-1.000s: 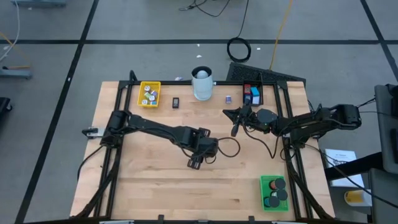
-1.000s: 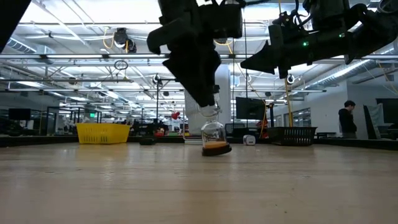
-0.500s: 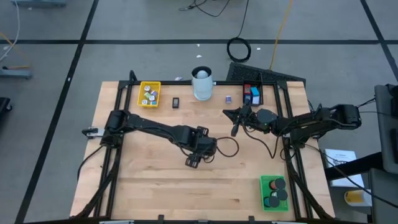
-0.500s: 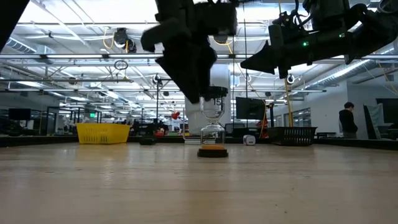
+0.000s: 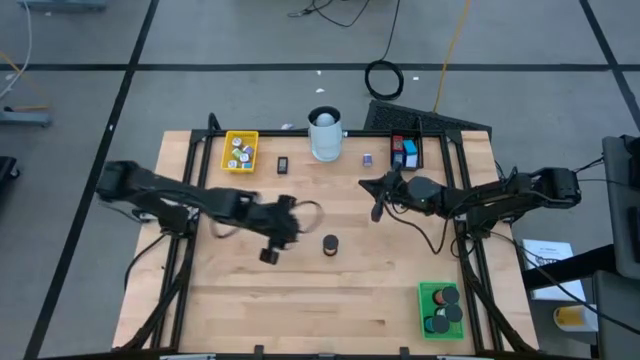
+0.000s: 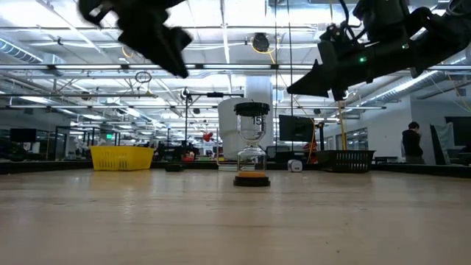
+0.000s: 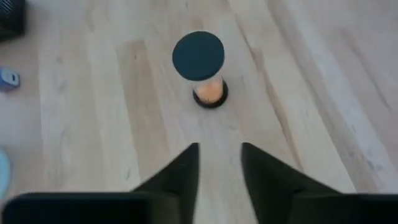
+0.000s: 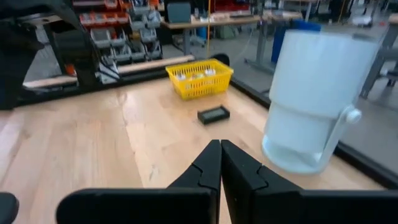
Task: Pick & Place Office items
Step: Put the orange hourglass into the green bin
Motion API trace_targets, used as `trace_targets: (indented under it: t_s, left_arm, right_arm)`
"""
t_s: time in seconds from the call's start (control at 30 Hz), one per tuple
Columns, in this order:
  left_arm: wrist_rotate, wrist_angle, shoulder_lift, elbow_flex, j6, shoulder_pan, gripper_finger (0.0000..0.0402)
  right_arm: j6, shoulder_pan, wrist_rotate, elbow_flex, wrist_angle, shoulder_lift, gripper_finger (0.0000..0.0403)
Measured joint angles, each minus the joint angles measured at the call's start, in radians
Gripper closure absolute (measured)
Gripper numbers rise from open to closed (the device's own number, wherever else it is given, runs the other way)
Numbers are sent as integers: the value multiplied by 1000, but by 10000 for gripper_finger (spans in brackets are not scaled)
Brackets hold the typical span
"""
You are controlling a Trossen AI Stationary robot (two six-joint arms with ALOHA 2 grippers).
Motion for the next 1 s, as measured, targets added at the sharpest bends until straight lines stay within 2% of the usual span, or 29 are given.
trace_targets:
  t_s: [0.13,0.23,0.37,0.53,0.63,0.7,0.8,1.0]
  left_arm:
    - [17,419,-211,-368,-28,17,353]
    - [13,677,-295,-553,-121,42,392]
    - [12,868,-345,-711,-155,69,390]
    - [17,1312,-351,-955,-136,69,397]
    - [12,1499,-346,-1052,-134,71,393]
    - [-5,1572,-346,-1092,-133,73,383]
    - [-11,1565,-346,-1091,-134,75,375]
    - [-11,1547,-331,-1091,-132,75,389]
  right_arm:
    - [49,0,1,40,-110,0,401]
    - [76,12,0,120,-193,38,401]
    - [78,52,-7,274,-384,142,390]
    - [77,119,-9,535,-752,273,351]
    - [55,161,-49,678,-945,333,317]
    - [64,183,-97,766,-1043,378,290]
    - [81,219,-139,865,-1189,444,247]
    - [80,291,-139,948,-1286,519,161]
